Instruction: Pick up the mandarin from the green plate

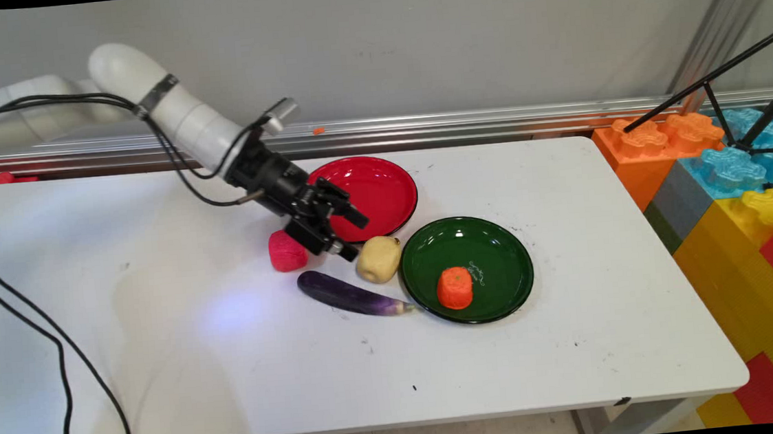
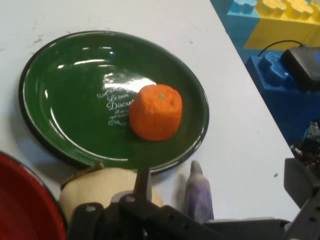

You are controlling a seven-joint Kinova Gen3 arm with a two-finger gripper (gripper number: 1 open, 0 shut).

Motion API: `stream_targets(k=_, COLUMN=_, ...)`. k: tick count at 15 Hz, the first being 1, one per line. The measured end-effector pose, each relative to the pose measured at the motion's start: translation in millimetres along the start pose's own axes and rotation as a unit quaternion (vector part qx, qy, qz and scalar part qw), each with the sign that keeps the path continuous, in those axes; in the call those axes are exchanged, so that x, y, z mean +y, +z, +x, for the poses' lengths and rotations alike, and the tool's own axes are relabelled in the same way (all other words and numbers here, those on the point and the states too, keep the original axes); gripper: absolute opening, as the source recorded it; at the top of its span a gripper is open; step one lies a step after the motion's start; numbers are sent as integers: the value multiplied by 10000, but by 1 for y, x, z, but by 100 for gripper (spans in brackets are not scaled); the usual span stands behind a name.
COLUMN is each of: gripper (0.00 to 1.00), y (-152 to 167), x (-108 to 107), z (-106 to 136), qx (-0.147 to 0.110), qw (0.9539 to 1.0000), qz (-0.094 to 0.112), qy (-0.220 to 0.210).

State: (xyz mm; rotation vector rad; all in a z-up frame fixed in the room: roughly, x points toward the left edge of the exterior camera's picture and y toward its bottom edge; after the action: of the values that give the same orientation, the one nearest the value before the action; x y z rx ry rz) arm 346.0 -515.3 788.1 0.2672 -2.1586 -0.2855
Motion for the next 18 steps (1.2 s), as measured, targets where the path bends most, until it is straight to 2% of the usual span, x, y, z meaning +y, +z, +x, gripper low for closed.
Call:
stream_targets(k=12, gripper=100, y=66, x=-9, z=29, qx=-33, qw=9998, qz=-161, qy=72)
stream_targets(k=18, gripper=100, y=97, x=-16, z=39, qx=-128, qw=9993, qz=-169, qy=313)
